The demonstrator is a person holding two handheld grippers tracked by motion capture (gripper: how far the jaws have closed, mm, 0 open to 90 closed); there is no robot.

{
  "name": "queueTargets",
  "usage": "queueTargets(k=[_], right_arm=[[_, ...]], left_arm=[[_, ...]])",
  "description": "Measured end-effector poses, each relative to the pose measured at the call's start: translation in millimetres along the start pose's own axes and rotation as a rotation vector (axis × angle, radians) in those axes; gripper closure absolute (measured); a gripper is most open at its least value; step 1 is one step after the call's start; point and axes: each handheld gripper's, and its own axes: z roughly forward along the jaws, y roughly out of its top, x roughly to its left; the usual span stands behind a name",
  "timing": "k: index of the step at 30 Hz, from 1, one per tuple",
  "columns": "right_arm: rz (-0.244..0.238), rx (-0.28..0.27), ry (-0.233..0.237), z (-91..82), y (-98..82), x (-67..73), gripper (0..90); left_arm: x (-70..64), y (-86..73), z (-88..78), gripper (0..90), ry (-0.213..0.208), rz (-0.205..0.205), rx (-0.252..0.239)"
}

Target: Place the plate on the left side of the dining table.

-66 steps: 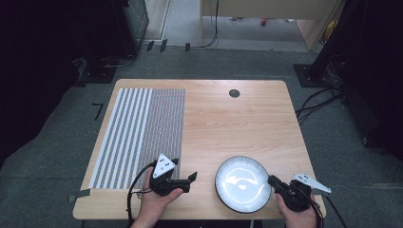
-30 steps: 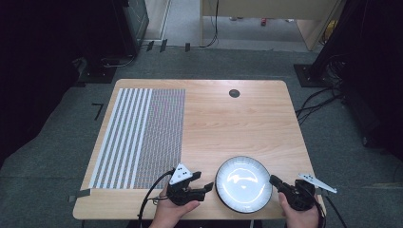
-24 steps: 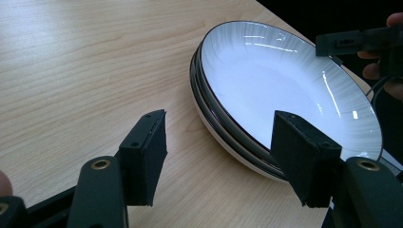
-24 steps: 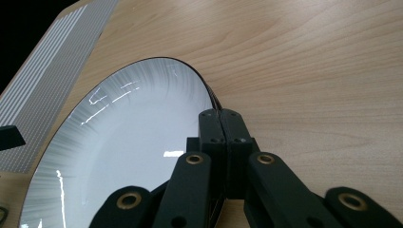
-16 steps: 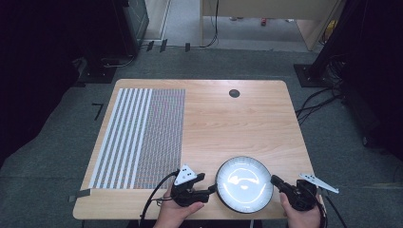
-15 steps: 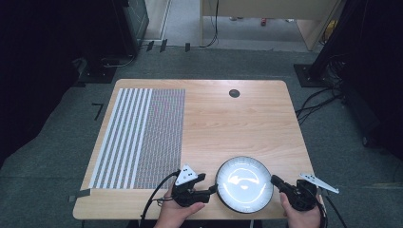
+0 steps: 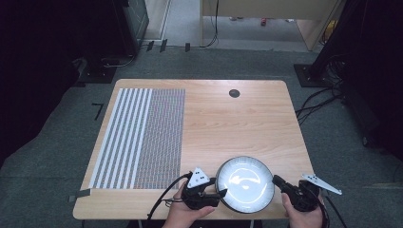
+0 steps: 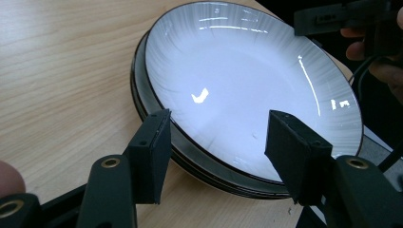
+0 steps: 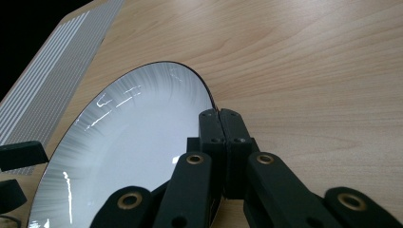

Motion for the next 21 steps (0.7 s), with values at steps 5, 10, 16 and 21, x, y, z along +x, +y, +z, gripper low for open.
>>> queueTargets(k=[5, 10, 16, 21], right_arm=[[-0.004, -0.006, 0.0, -2.0, 0.5, -0.2, 90.0], [-0.015, -0.065, -0.013, -12.7, 5.8, -2.2, 90.0], [0.032, -0.03, 0.031, -11.3, 4.1, -9.4, 90.0], [0.067, 0.029, 0.078, -2.3, 1.1, -10.0, 89.9]], left_arm=[[-2.0, 1.5, 2.4, 41.0, -0.009, -0.003, 0.002], [1.2, 2.6, 2.2, 38.4, 0.021, -0.022, -0.001], [0.8, 0.3, 4.6, 39.1, 0.041, -0.018, 0.011], [0.8, 0.5, 3.2, 39.0, 0.029, -0.018, 0.009]])
